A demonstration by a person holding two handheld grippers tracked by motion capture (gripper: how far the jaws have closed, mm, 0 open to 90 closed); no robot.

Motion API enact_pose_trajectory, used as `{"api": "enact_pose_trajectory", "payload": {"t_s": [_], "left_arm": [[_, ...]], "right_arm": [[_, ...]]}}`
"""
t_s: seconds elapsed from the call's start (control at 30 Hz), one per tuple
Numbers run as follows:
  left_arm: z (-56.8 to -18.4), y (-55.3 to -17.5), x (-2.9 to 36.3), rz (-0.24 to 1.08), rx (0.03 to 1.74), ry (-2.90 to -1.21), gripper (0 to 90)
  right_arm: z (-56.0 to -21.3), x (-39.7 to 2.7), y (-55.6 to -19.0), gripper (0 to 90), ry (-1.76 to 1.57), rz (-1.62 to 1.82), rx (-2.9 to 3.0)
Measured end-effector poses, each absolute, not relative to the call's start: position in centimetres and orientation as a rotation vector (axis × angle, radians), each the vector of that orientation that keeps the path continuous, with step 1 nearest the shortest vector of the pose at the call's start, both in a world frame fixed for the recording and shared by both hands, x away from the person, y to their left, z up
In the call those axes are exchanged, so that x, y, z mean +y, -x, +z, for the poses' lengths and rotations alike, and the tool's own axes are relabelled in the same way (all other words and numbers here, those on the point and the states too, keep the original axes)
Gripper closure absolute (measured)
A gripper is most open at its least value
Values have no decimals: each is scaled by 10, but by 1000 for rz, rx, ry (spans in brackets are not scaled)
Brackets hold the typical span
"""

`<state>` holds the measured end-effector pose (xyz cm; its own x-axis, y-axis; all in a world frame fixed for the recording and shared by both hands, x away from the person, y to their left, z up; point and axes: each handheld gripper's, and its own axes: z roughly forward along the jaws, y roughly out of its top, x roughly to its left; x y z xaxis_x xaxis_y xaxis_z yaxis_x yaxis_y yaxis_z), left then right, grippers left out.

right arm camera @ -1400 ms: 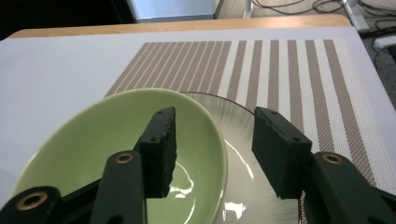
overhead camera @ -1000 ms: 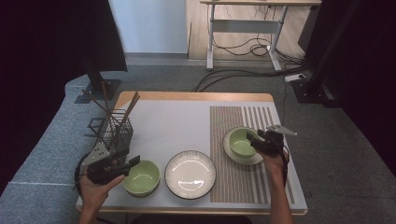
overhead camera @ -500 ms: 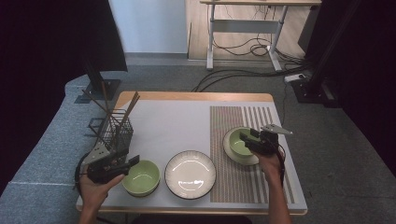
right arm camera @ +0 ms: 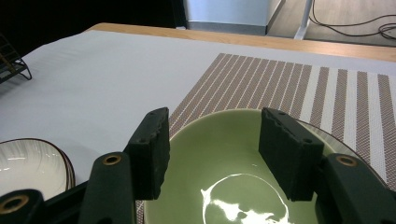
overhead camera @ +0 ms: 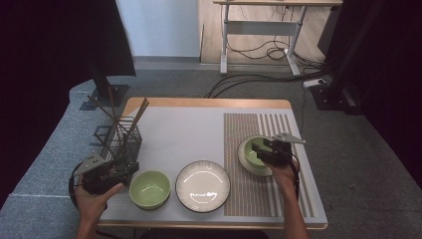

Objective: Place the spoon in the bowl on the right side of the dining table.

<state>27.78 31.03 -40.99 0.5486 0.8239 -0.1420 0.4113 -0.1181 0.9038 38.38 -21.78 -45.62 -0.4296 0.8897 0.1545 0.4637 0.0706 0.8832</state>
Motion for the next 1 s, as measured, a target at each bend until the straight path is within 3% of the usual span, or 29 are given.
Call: {"api": "enact_pose_trajectory", "payload": {"t_s": [1.0], "left_arm": [[-411,-281,361,563,1169,-1599,430]], "right_arm": [[-466,-214,-387,435,-1383,1289,1946]]}}
